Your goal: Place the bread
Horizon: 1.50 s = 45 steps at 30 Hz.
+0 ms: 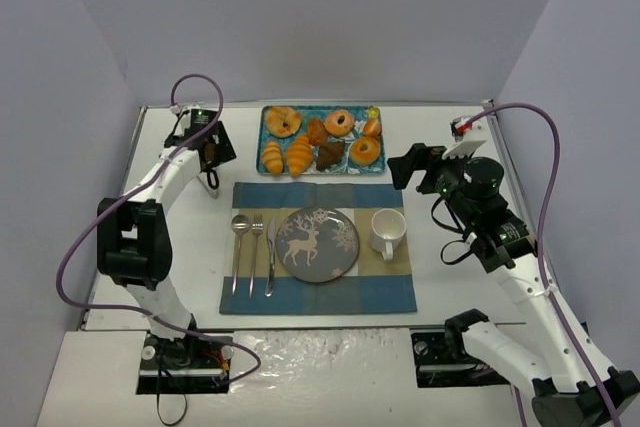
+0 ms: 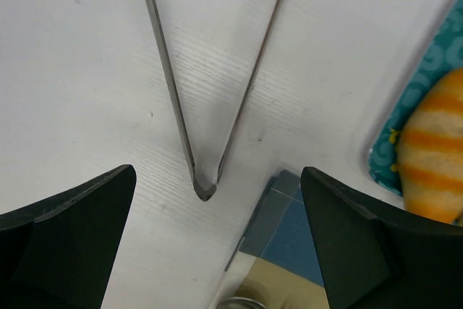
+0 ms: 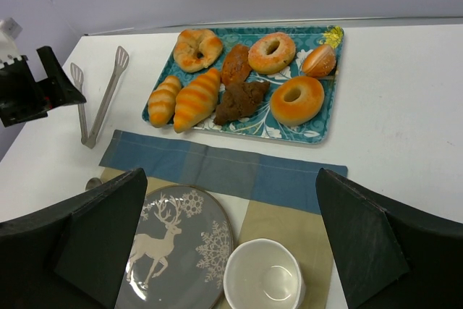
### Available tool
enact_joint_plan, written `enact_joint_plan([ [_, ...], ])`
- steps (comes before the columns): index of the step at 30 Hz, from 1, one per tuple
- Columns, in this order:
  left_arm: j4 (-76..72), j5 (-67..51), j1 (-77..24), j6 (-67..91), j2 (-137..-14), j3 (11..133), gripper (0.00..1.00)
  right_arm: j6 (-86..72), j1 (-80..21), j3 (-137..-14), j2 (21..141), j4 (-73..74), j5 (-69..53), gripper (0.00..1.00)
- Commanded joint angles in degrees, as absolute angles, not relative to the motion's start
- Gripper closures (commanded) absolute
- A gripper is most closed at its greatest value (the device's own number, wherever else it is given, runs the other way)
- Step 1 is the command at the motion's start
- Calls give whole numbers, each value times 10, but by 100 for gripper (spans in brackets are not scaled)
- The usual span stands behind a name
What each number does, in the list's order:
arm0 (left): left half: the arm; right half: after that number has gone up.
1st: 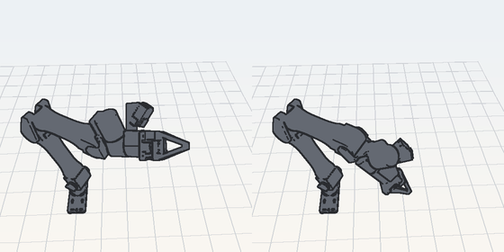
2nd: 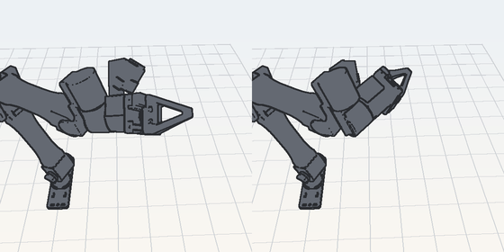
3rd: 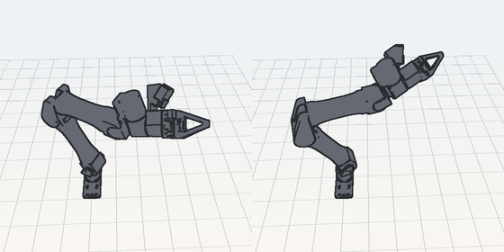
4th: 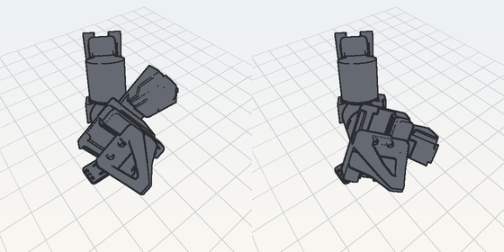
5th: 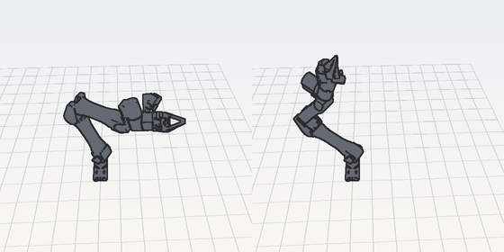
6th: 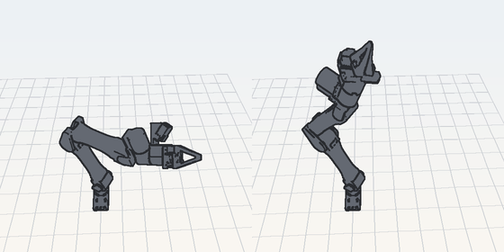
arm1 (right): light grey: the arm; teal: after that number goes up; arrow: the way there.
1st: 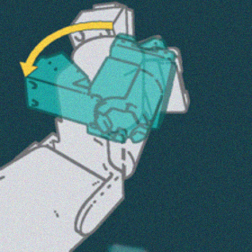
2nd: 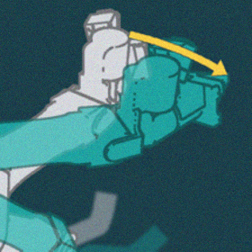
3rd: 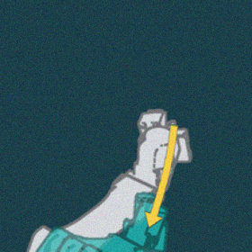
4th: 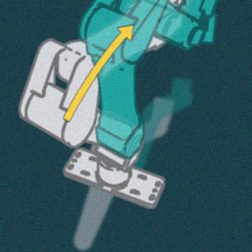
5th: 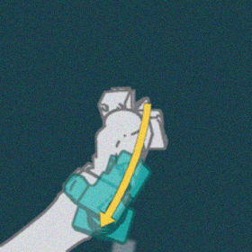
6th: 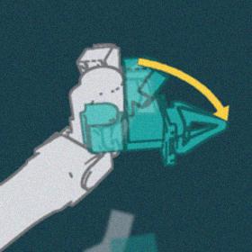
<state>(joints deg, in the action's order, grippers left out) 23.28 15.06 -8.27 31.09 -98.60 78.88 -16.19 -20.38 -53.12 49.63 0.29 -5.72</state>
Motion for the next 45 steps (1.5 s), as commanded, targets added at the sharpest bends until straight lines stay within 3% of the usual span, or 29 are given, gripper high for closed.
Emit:
enact_joint_plan([
  [1, 192, 158, -67, 320, -1000, 815, 5, -155, -209, -540, 491, -38, -53, 0],
  [23, 193, 96, -19, 321, -1156, 880, 5, -153, -210, -541, 491, -38, -59, 0],
  [45, 258, 105, -3, 323, -1219, 966, 5, -152, -210, -544, 495, -36, -58, 0],
])
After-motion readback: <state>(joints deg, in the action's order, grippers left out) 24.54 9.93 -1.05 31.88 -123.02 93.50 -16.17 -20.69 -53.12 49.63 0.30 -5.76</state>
